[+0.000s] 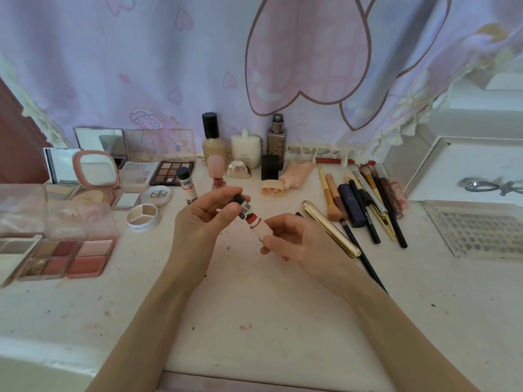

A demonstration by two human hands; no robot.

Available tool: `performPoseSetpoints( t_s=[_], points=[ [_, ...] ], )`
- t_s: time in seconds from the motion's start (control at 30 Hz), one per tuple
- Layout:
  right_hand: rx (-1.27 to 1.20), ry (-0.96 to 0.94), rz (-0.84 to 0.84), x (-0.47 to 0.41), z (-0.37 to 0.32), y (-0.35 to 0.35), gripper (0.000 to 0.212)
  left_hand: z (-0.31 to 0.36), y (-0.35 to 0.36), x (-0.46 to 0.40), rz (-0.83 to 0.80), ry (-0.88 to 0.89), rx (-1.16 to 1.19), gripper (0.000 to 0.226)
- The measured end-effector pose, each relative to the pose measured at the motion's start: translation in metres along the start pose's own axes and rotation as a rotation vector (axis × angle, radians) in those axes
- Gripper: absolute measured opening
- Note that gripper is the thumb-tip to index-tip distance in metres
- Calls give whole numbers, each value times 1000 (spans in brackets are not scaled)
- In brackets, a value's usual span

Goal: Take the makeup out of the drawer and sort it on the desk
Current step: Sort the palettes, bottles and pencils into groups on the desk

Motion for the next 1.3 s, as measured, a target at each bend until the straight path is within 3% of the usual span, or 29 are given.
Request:
performPoseSetpoints(
  t_s=[0.63,0.73,0.87,1.0,1.07,1.17,1.3],
  points=[
    [30,-53,-3,1,-1,2,18,-2,-4,-1,-110,59,0,29],
    [12,-40,30,-2,4,-1,18,-2,-9,-3,-18,86,-56,29],
    [67,-56,78,-6,8,-1,15,-8,-18,-2,114,45,-408,20],
    [159,-83,173,-16,10,-3,11,-20,-36,9,24,157,-937,19],
    [275,-101,242,-26,7,-4,10,-27,-44,11,-57,212,-1146,32],
    [421,-122,290,-47,-3,1,11,-31,-50,12,-57,198,-1284,57],
    [489,-121,247,-77,-5,15,11,-34,-48,13,-45,185,-1356,62]
  ],
)
Point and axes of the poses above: each hand's wrist, its own x-axis away from the middle knuckle, its own y-axis out of the palm, z = x × y, the point moved 4 cm from there along -x, towards the middle knuckle, and after that the axes turned 3 degrees about -y, right-handed, at the moved point
